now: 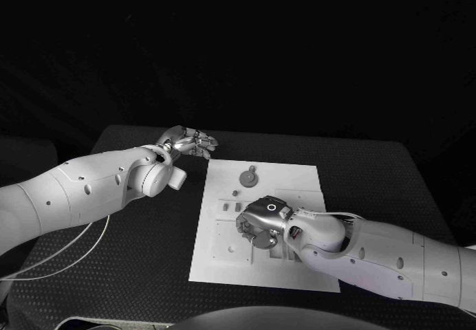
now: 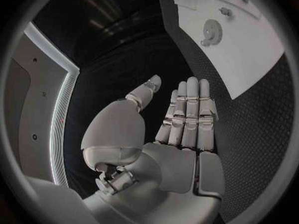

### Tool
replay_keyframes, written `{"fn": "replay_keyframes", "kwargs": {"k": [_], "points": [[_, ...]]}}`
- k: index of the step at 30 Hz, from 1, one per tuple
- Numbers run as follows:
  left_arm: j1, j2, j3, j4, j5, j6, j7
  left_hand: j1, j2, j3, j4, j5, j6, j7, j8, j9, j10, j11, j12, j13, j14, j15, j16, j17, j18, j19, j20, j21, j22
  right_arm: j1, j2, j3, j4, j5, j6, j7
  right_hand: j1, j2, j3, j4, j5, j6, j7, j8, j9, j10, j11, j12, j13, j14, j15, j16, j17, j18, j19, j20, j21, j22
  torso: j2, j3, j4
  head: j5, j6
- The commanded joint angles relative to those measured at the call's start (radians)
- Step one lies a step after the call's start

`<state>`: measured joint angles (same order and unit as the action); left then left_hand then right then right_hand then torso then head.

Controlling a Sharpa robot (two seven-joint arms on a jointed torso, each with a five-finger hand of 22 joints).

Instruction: Assemble the parts on the task board

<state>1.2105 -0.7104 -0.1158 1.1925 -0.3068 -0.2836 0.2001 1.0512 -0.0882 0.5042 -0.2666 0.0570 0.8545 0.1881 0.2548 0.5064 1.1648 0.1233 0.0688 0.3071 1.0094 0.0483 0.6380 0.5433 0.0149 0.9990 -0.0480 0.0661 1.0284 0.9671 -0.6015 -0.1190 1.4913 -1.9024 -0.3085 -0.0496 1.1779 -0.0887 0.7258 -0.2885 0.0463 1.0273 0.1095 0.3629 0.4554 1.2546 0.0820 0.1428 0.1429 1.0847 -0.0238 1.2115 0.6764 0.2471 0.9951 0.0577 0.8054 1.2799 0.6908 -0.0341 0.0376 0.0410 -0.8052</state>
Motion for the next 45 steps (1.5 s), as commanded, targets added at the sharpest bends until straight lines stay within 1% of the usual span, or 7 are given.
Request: {"fn": "replay_keyframes", "kwargs": {"k": [1, 14, 19, 21, 32, 39, 45], "points": [[0.001, 0.001, 0.001, 0.002, 0.006, 0.009, 0.010, -0.007, -0.003, -0.003, 0.001, -0.004, -0.006, 0.000, 0.006, -0.002, -0.002, -0.001, 0.000, -0.001, 0.002, 0.003, -0.004, 0.001, -0.004, 0.000, 0.001, 0.002, -0.001, -0.003, 0.001, -0.001, 0.000, -0.019, 0.016, -0.002, -0.006, 0.000, 0.005, 0.002, 0.004, 0.006, 0.002, 0.006, 0.002, 0.006, -0.002, -0.007, -0.001, -0.001, -0.006, -0.003, 0.001, 0.015, 0.005, 0.000, 0.006, 0.001, 0.000, 0.0001, 0.0000, 0.001, 0.000], [0.001, 0.001, 0.001, 0.004, 0.006, 0.010, 0.009, -0.007, -0.003, -0.003, 0.001, -0.004, -0.006, 0.000, 0.007, -0.002, -0.002, -0.001, 0.000, -0.001, 0.002, 0.003, -0.005, 0.003, -0.004, 0.000, 0.001, 0.002, -0.002, -0.003, 0.009, -0.003, 0.010, 0.003, 0.088, 0.016, -0.007, -0.001, 0.004, 0.002, 0.004, 0.005, 0.002, 0.006, 0.001, 0.005, -0.002, -0.008, -0.002, -0.001, -0.006, -0.004, 0.001, 0.015, 0.004, 0.001, 0.005, 0.002, 0.000, -0.0004, -0.0003, 0.000, -0.004], [0.001, 0.000, 0.001, 0.004, 0.006, 0.010, 0.009, -0.007, -0.003, -0.003, 0.001, -0.004, -0.006, 0.000, 0.007, -0.002, -0.002, -0.001, 0.000, -0.001, 0.002, 0.003, -0.005, 0.003, -0.004, 0.000, 0.001, 0.002, -0.002, -0.003, 0.012, -0.006, -0.001, 0.014, 0.078, 0.012, -0.010, 0.001, 0.004, 0.002, 0.004, -0.001, 0.004, 0.002, -0.001, -0.001, 0.001, -0.014, -0.005, -0.005, -0.003, -0.007, 0.002, 0.015, 0.000, 0.002, 0.001, 0.001, 0.000, -0.0005, -0.0005, -0.001, -0.004], [0.001, 0.000, 0.001, 0.005, 0.006, 0.012, 0.008, -0.007, -0.003, -0.003, 0.001, -0.004, -0.007, 0.000, 0.007, -0.002, -0.002, -0.001, 0.000, -0.001, 0.002, 0.003, -0.006, 0.004, -0.004, 0.000, 0.001, 0.002, -0.002, -0.003, 0.010, -0.006, -0.005, 0.020, 0.064, 0.011, -0.020, 0.002, 0.002, 0.008, 0.004, -0.020, 0.013, -0.009, -0.006, -0.021, 0.010, -0.028, -0.011, -0.009, 0.005, -0.008, 0.004, 0.015, -0.003, 0.005, -0.001, 0.002, 0.000, -0.0009, -0.0006, -0.001, -0.004], [0.001, -0.002, 0.001, 0.005, 0.006, 0.013, 0.006, -0.007, -0.004, -0.004, 0.001, -0.004, -0.008, 0.001, 0.006, -0.002, -0.004, -0.001, -0.001, -0.002, 0.002, 0.004, -0.008, 0.006, -0.005, -0.001, 0.002, 0.002, -0.003, -0.003, 0.004, -0.007, -0.009, 0.052, 0.005, 0.014, -0.044, -0.079, -0.006, 0.042, 0.003, -0.129, 0.059, -0.065, -0.035, -0.097, 0.044, -0.072, -0.036, -0.031, 0.038, -0.002, 0.016, 0.015, -0.017, 0.014, -0.005, 0.012, 0.000, 0.0001, -0.0006, -0.001, -0.003], [0.001, -0.004, 0.001, 0.005, 0.006, 0.013, 0.005, -0.007, -0.005, -0.004, 0.001, -0.004, -0.009, 0.001, 0.006, -0.002, -0.004, 0.000, -0.001, -0.002, 0.002, 0.004, -0.009, 0.007, -0.005, -0.002, 0.002, 0.002, -0.004, -0.002, -0.021, -0.006, 0.008, 0.066, -0.028, 0.021, -0.049, -0.119, -0.009, 0.055, 0.003, -0.153, 0.064, -0.073, -0.040, -0.126, 0.055, -0.077, -0.045, -0.043, 0.049, -0.002, 0.020, 0.015, -0.026, 0.018, -0.007, 0.017, 0.000, 0.0007, -0.0007, -0.001, -0.001], [0.001, -0.009, 0.001, 0.006, 0.006, 0.013, 0.005, -0.007, -0.005, -0.004, 0.001, -0.004, -0.009, 0.001, 0.006, -0.003, -0.005, 0.000, -0.001, -0.002, 0.001, 0.004, -0.009, 0.008, -0.005, -0.002, 0.002, 0.002, -0.004, 0.002, -0.069, -0.005, 0.053, 0.070, -0.074, 0.026, -0.051, -0.138, -0.010, 0.067, 0.004, -0.160, 0.060, -0.073, -0.041, -0.133, 0.058, -0.075, -0.048, -0.048, 0.052, 0.000, 0.022, 0.015, -0.029, 0.020, -0.007, 0.020, 0.000, 0.0005, -0.0017, -0.003, 0.002]]}}
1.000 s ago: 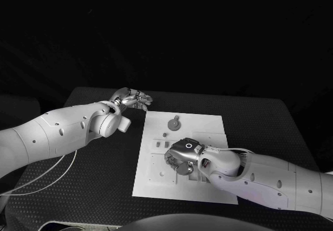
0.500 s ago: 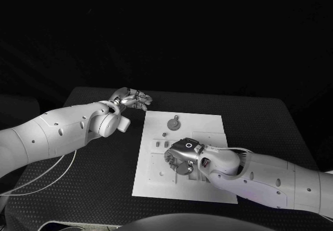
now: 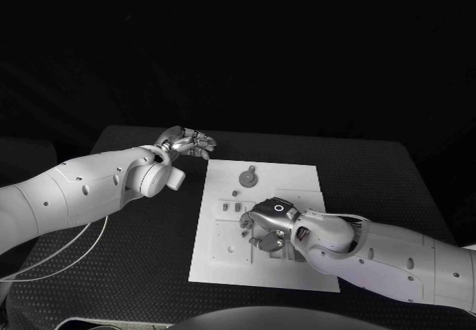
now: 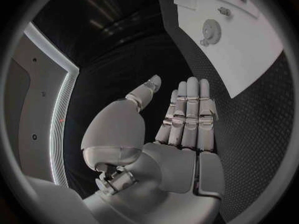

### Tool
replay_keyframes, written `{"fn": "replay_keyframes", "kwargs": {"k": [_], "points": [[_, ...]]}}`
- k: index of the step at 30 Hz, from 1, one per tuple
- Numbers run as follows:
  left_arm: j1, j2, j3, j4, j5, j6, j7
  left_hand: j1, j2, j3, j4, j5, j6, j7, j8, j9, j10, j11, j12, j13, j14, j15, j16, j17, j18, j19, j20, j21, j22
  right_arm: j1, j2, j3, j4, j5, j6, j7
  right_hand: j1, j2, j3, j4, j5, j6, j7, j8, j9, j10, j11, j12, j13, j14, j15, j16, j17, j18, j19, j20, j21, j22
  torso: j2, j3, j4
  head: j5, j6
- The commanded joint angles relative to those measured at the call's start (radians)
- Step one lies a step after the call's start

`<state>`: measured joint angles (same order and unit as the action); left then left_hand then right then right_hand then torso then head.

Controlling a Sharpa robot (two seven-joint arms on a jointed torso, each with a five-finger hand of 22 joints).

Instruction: Assemble the parts on the task board

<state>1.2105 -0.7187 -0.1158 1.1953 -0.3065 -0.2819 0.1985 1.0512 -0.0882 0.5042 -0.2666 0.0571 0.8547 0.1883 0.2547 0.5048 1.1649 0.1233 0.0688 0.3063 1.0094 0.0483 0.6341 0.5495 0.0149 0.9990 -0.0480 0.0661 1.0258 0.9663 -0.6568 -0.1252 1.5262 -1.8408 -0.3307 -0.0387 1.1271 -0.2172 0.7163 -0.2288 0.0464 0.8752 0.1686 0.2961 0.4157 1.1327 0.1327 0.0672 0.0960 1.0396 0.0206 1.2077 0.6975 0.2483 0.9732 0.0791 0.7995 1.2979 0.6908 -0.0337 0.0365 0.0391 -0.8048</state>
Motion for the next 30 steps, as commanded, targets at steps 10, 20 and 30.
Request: {"fn": "replay_keyframes", "kwargs": {"k": [10, 20, 30], "points": [[0.001, -0.007, 0.001, 0.006, 0.006, 0.008, 0.010, -0.007, -0.005, -0.004, 0.001, -0.004, -0.009, 0.001, 0.007, -0.001, -0.005, 0.000, -0.001, -0.001, 0.002, 0.004, -0.006, 0.002, -0.005, -0.002, 0.002, 0.002, -0.001, 0.082, -0.139, 0.056, 0.079, 0.170, 0.001, 0.053, 0.015, -0.019, -0.001, 0.011, 0.003, -0.007, 0.000, 0.002, 0.001, 0.008, -0.001, 0.016, 0.004, -0.002, 0.000, 0.017, 0.008, 0.014, -0.004, -0.004, 0.007, 0.012, 0.000, -0.0003, -0.0006, -0.009, 0.015], [0.001, -0.009, 0.001, 0.008, 0.006, 0.008, 0.012, -0.006, -0.005, -0.005, 0.000, -0.004, -0.009, 0.001, 0.008, -0.001, -0.003, -0.001, 0.000, -0.001, 0.002, 0.004, -0.007, 0.004, -0.005, -0.002, 0.002, 0.002, -0.002, 0.141, -0.248, 0.059, 0.110, 0.133, 0.106, 0.030, 0.008, -0.061, -0.013, 0.014, 0.003, -0.022, -0.003, 0.002, -0.002, 0.000, 0.004, 0.015, 0.004, -0.030, 0.005, 0.021, 0.014, 0.014, -0.029, 0.006, 0.004, 0.022, 0.000, 0.0006, -0.0029, -0.014, 0.019], [0.001, -0.001, 0.001, 0.001, 0.006, 0.014, 0.012, -0.006, -0.006, -0.005, 0.001, -0.004, -0.009, 0.001, 0.008, -0.001, -0.003, -0.001, 0.000, -0.001, 0.002, 0.004, -0.008, 0.005, -0.005, -0.002, 0.002, 0.002, -0.002, 0.136, -0.241, 0.051, 0.067, 0.067, 0.167, 0.000, -0.009, -0.074, -0.019, 0.034, 0.003, -0.036, -0.027, 0.002, -0.003, -0.013, 0.009, 0.010, 0.002, -0.046, 0.010, 0.022, 0.015, 0.014, -0.041, 0.011, 0.001, 0.025, 0.001, 0.0003, -0.0034, -0.019, 0.018]]}}
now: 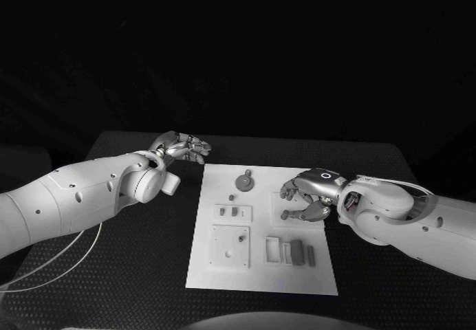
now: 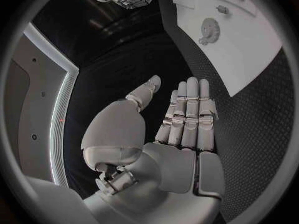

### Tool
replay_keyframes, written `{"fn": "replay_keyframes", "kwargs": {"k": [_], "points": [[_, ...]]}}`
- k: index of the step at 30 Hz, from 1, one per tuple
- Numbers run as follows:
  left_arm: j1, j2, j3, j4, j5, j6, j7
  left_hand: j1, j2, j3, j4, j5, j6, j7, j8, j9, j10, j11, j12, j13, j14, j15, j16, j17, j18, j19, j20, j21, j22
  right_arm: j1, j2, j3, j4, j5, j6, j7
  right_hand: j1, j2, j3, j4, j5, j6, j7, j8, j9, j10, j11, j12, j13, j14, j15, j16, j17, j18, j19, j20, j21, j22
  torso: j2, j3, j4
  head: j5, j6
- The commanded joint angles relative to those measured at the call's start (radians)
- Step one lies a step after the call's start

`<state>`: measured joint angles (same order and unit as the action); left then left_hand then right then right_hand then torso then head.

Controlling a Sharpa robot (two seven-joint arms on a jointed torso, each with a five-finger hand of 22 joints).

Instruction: Assemble the parts on the task board

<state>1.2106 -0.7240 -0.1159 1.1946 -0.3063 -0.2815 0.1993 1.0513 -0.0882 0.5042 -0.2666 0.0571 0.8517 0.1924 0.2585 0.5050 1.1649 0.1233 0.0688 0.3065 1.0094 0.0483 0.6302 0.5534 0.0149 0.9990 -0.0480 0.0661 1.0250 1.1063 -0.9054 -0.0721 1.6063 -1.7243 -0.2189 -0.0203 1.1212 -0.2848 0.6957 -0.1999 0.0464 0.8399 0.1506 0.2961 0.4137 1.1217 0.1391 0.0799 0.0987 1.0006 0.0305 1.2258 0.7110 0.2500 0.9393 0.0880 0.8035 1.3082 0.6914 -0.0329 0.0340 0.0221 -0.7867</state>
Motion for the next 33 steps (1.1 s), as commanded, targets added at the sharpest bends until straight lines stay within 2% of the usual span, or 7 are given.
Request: {"fn": "replay_keyframes", "kwargs": {"k": [1, 8, 16, 19, 21, 26, 33], "points": [[0.001, 0.004, 0.001, 0.002, 0.006, 0.014, 0.011, -0.006, -0.006, -0.005, 0.001, -0.004, -0.006, -0.003, 0.004, -0.001, -0.003, -0.001, 0.000, -0.001, 0.002, 0.004, -0.004, 0.002, -0.005, -0.002, 0.002, 0.002, -0.001, -0.008, 0.013, -0.003, -0.022, -0.054, 0.053, -0.021, -0.003, -0.006, 0.001, 0.006, 0.003, -0.003, -0.009, 0.001, -0.001, -0.002, 0.002, -0.002, -0.001, -0.007, 0.000, 0.005, 0.002, 0.012, -0.007, 0.002, -0.003, 0.015, 0.001, -0.0005, -0.0010, -0.001, -0.001], [0.001, 0.003, 0.001, 0.000, 0.006, 0.015, 0.011, -0.006, -0.005, -0.005, 0.001, -0.004, -0.006, -0.003, 0.004, -0.001, -0.004, -0.001, 0.000, -0.001, 0.002, 0.004, -0.005, 0.002, -0.005, -0.002, 0.002, 0.002, -0.002, -0.031, 0.058, -0.004, -0.078, -0.084, 0.024, -0.031, 0.002, -0.002, 0.005, 0.011, 0.003, -0.005, -0.010, 0.002, -0.001, -0.001, 0.001, -0.001, 0.000, -0.006, -0.001, 0.008, 0.003, 0.012, -0.005, 0.001, -0.002, 0.016, 0.000, 0.0012, 0.0034, -0.004, -0.001], [0.001, 0.003, 0.001, 0.000, 0.006, 0.015, 0.011, -0.007, -0.005, -0.005, 0.001, -0.004, -0.006, -0.003, 0.004, -0.001, -0.004, -0.001, 0.000, -0.001, 0.002, 0.004, -0.005, 0.003, -0.005, -0.002, 0.002, 0.002, -0.002, -0.050, 0.079, -0.006, -0.102, -0.085, 0.039, -0.026, 0.014, 0.009, 0.012, 0.015, 0.003, 0.000, -0.007, 0.009, 0.001, 0.002, -0.001, 0.003, 0.002, -0.001, -0.003, 0.013, 0.003, 0.012, 0.000, -0.002, 0.002, 0.017, -0.001, -0.0015, 0.0022, -0.003, -0.005], [0.001, 0.002, 0.001, 0.000, 0.006, 0.016, 0.011, -0.007, -0.005, -0.005, 0.001, -0.004, -0.006, -0.003, 0.004, -0.001, -0.004, -0.001, 0.000, -0.001, 0.002, 0.004, -0.005, 0.003, -0.005, -0.002, 0.002, 0.002, -0.002, -0.057, 0.083, -0.006, -0.101, -0.084, 0.042, -0.023, 0.021, 0.022, 0.014, 0.016, 0.003, 0.023, 0.011, 0.025, 0.007, 0.017, -0.007, 0.012, 0.006, 0.004, -0.009, 0.015, 0.003, 0.012, 0.005, -0.005, 0.005, 0.017, -0.001, -0.0015, 0.0017, -0.002, -0.007], [0.001, 0.002, 0.001, 0.000, 0.006, 0.016, 0.011, -0.007, -0.005, -0.005, 0.001, -0.004, -0.006, -0.003, 0.004, -0.001, -0.004, -0.001, 0.000, -0.001, 0.002, 0.004, -0.006, 0.003, -0.005, -0.002, 0.002, 0.002, -0.002, -0.059, 0.084, -0.007, -0.102, -0.085, 0.044, -0.023, 0.025, 0.028, 0.013, 0.016, 0.003, 0.036, 0.014, 0.034, 0.011, 0.029, -0.011, 0.019, 0.010, 0.007, -0.013, 0.017, 0.002, 0.012, 0.007, -0.006, 0.007, 0.018, -0.001, -0.0013, 0.0016, -0.001, -0.007], [0.001, 0.002, 0.001, 0.000, 0.006, 0.016, 0.011, -0.007, -0.005, -0.005, 0.001, -0.004, -0.006, -0.003, 0.005, -0.001, -0.004, -0.001, 0.000, -0.002, 0.003, 0.004, -0.006, 0.004, -0.005, -0.002, 0.002, 0.003, -0.002, -0.063, 0.085, -0.007, -0.103, -0.092, 0.039, -0.023, 0.033, 0.064, 0.010, 0.010, 0.003, 0.087, -0.002, 0.065, 0.024, 0.091, -0.036, 0.054, 0.032, 0.019, -0.036, 0.018, 0.000, 0.012, 0.015, -0.010, 0.013, 0.018, -0.001, -0.0015, 0.0019, -0.002, -0.009], [0.001, 0.002, 0.001, 0.000, 0.006, 0.017, 0.011, -0.007, -0.004, -0.005, 0.002, -0.004, -0.006, -0.003, 0.005, -0.001, -0.004, -0.001, 0.000, -0.002, 0.003, 0.004, -0.006, 0.005, -0.005, -0.002, 0.002, 0.003, -0.002, -0.064, 0.090, -0.007, -0.102, -0.109, 0.021, -0.027, 0.034, 0.124, 0.010, 0.002, 0.004, 0.127, -0.021, 0.086, 0.035, 0.129, -0.053, 0.075, 0.049, 0.028, -0.052, 0.015, -0.004, 0.012, 0.019, -0.014, 0.014, 0.016, -0.001, -0.0010, 0.0017, -0.002, -0.011]]}}
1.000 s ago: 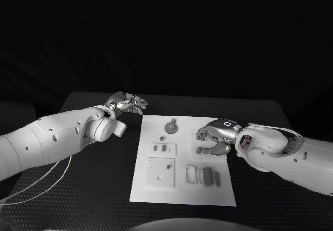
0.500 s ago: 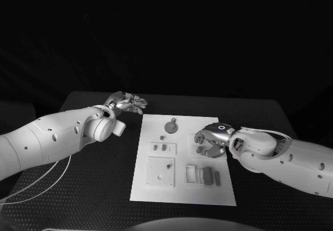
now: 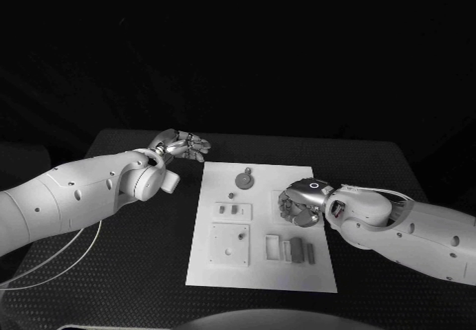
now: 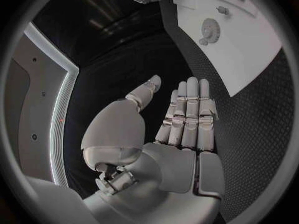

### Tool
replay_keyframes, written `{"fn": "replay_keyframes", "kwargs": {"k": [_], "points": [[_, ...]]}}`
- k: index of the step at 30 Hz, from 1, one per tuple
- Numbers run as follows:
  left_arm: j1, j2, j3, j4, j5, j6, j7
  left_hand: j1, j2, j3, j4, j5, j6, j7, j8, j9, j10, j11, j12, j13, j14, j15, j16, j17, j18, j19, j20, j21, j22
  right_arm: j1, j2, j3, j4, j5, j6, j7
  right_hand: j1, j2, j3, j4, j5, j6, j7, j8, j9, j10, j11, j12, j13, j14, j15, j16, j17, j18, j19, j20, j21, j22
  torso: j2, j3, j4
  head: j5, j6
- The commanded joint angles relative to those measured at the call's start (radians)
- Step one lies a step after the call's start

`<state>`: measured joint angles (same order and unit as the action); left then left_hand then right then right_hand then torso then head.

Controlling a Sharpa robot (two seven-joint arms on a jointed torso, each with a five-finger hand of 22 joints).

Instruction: Assemble the parts on the task board

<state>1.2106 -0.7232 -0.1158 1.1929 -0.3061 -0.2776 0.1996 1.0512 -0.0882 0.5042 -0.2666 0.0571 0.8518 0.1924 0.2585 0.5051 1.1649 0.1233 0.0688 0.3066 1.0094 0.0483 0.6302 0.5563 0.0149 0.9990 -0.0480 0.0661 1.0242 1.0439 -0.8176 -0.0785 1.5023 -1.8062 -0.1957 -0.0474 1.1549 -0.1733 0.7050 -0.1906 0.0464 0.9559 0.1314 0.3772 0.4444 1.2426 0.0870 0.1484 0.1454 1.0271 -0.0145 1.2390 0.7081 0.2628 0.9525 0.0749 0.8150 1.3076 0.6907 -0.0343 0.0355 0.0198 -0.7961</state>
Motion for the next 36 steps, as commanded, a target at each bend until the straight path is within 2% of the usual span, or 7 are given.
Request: {"fn": "replay_keyframes", "kwargs": {"k": [1, 6, 9, 18, 20, 25, 36], "points": [[0.001, 0.001, 0.001, 0.002, 0.006, 0.013, 0.010, -0.007, -0.004, -0.005, 0.002, -0.004, -0.006, -0.003, 0.005, -0.002, -0.004, -0.001, 0.000, -0.002, 0.003, 0.004, -0.007, 0.002, -0.005, -0.002, 0.002, 0.003, -0.002, -0.002, 0.003, 0.000, 0.002, -0.029, -0.005, -0.001, 0.000, 0.022, 0.000, -0.011, 0.004, 0.015, -0.004, 0.007, 0.005, 0.011, -0.003, 0.008, 0.005, 0.003, -0.009, 0.002, -0.002, -0.001, 0.006, -0.001, 0.003, 0.017, 0.000, 0.0006, 0.0004, 0.000, -0.002], [0.001, 0.000, 0.001, 0.001, 0.006, 0.012, 0.011, -0.007, -0.004, -0.005, 0.002, -0.004, -0.007, -0.003, 0.005, -0.002, -0.004, -0.001, 0.000, -0.002, 0.003, 0.004, -0.007, 0.002, -0.005, -0.002, 0.002, 0.003, -0.002, -0.002, 0.008, 0.000, 0.005, -0.045, -0.035, -0.010, -0.001, 0.087, 0.000, -0.040, 0.003, 0.035, -0.011, 0.015, 0.010, 0.030, -0.012, 0.015, 0.016, 0.014, -0.018, 0.004, -0.002, -0.001, 0.014, -0.005, 0.008, 0.017, 0.000, 0.0005, 0.0001, 0.000, -0.003], [0.001, 0.001, 0.001, 0.002, 0.006, 0.013, 0.011, -0.007, -0.004, -0.005, 0.002, -0.004, -0.007, -0.003, 0.005, -0.002, -0.004, -0.001, 0.000, -0.002, 0.003, 0.004, -0.007, 0.003, -0.005, -0.002, 0.002, 0.003, -0.002, -0.003, 0.010, 0.000, 0.006, -0.053, -0.050, -0.018, -0.005, 0.101, 0.000, -0.052, 0.004, 0.041, -0.013, 0.018, 0.012, 0.036, -0.015, 0.017, 0.020, 0.020, -0.021, 0.006, -0.001, -0.001, 0.019, -0.007, 0.011, 0.017, 0.000, 0.0002, 0.0002, 0.000, -0.004], [0.001, 0.000, 0.001, 0.001, 0.006, 0.012, 0.011, -0.007, -0.004, -0.005, 0.002, -0.004, -0.007, -0.003, 0.005, -0.002, -0.004, 0.000, 0.000, -0.002, 0.003, 0.004, -0.008, 0.004, -0.005, -0.002, 0.002, 0.003, -0.002, -0.004, 0.002, 0.002, 0.031, -0.045, -0.081, -0.026, -0.011, 0.111, 0.004, -0.073, 0.004, 0.054, -0.018, 0.022, 0.015, 0.048, -0.021, 0.020, 0.028, 0.032, -0.027, 0.012, 0.002, -0.001, 0.031, -0.013, 0.018, 0.018, 0.000, 0.0001, 0.0004, 0.004, -0.006], [0.001, 0.000, 0.001, 0.000, 0.006, 0.012, 0.012, -0.007, -0.004, -0.005, 0.002, -0.004, -0.007, -0.003, 0.005, -0.002, -0.004, 0.000, 0.000, -0.002, 0.003, 0.004, -0.008, 0.004, -0.005, -0.002, 0.002, 0.003, -0.002, -0.004, -0.004, 0.010, 0.046, -0.034, -0.081, -0.026, -0.012, 0.112, 0.005, -0.074, 0.004, 0.055, -0.018, 0.022, 0.015, 0.049, -0.021, 0.020, 0.029, 0.033, -0.027, 0.013, 0.003, -0.001, 0.033, -0.014, 0.019, 0.017, 0.000, 0.0004, 0.0003, 0.005, -0.006], [0.001, 0.000, 0.001, -0.001, 0.006, 0.011, 0.012, -0.006, -0.004, -0.005, 0.002, -0.004, -0.007, -0.003, 0.005, -0.002, -0.004, 0.000, 0.000, -0.002, 0.003, 0.004, -0.008, 0.004, -0.005, -0.002, 0.002, 0.003, -0.002, 0.001, -0.017, 0.050, 0.092, -0.010, -0.084, -0.022, -0.013, 0.113, 0.007, -0.077, 0.004, 0.057, -0.019, 0.022, 0.016, 0.051, -0.022, 0.020, 0.030, 0.035, -0.029, 0.013, 0.003, -0.001, 0.035, -0.015, 0.021, 0.017, 0.000, -0.0004, 0.0000, 0.009, -0.004], [0.001, 0.002, 0.001, -0.004, 0.006, 0.010, 0.013, -0.006, -0.004, -0.005, 0.001, -0.004, -0.007, -0.003, 0.005, -0.002, -0.004, -0.001, 0.000, -0.002, 0.003, 0.004, -0.009, 0.006, -0.005, -0.002, 0.002, 0.003, -0.003, 0.006, 0.022, 0.058, 0.147, 0.068, -0.113, 0.022, -0.014, 0.114, 0.010, -0.081, 0.004, 0.059, -0.020, 0.022, 0.016, 0.053, -0.024, 0.020, 0.032, 0.038, -0.030, 0.013, 0.003, -0.001, 0.039, -0.017, 0.022, 0.017, 0.000, 0.0000, -0.0003, 0.019, 0.005]]}}
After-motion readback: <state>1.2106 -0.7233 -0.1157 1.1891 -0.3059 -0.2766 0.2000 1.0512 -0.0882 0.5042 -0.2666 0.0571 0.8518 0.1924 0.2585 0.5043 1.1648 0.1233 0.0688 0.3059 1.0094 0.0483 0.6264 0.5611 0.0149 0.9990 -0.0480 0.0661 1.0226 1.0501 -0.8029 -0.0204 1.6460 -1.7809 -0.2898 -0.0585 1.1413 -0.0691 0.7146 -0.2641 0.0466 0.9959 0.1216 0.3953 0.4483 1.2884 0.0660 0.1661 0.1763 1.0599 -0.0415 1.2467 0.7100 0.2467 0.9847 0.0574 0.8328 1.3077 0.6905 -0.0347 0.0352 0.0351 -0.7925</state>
